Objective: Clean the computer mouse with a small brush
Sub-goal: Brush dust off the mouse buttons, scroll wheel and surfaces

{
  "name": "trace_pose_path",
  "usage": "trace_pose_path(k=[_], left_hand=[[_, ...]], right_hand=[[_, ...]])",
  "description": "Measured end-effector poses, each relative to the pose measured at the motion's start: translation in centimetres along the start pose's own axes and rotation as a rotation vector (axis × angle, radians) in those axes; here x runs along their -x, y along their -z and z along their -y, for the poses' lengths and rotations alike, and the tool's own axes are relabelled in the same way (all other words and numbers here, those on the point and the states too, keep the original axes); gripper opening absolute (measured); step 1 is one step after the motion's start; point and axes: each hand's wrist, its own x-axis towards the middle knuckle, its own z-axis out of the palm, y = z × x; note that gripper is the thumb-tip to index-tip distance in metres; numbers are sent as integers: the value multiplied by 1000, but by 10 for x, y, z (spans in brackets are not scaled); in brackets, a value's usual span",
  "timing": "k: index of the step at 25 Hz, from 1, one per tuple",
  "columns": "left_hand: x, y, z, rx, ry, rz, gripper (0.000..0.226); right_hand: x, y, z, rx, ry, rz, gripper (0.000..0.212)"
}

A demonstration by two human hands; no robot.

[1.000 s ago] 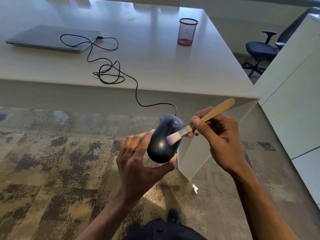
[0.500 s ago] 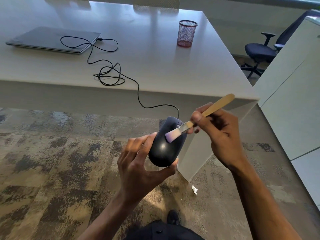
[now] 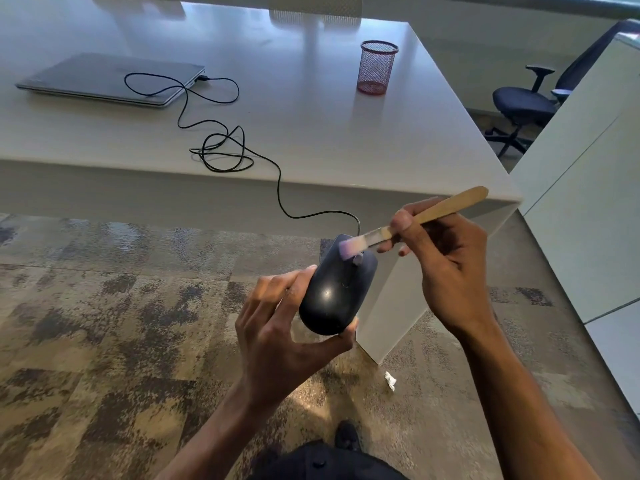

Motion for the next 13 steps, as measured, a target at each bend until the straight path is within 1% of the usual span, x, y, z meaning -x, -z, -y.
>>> trace_pose_path(k=[2,3,4,7,9,13], left_hand=[[0,-1,1,-9,-6,9,68],[0,-1,1,-9,-7,14,68],[0,-2,1,-8,-9,18,69],[0,-2,2,-4,-8,28,69],[1,-2,2,2,4,36,67],[-1,-1,3,-12,43,37,66]], right_hand=[[5,-4,2,-70,17,135,12],[6,-5,2,-71,5,163,12],[6,-6,-1,-50,-15,152,13],[0,-5,-9,100,-76,-5,15],[-3,-4,-15,216,-76,-88,13],[-3,-7,-15,221,4,-144,11]])
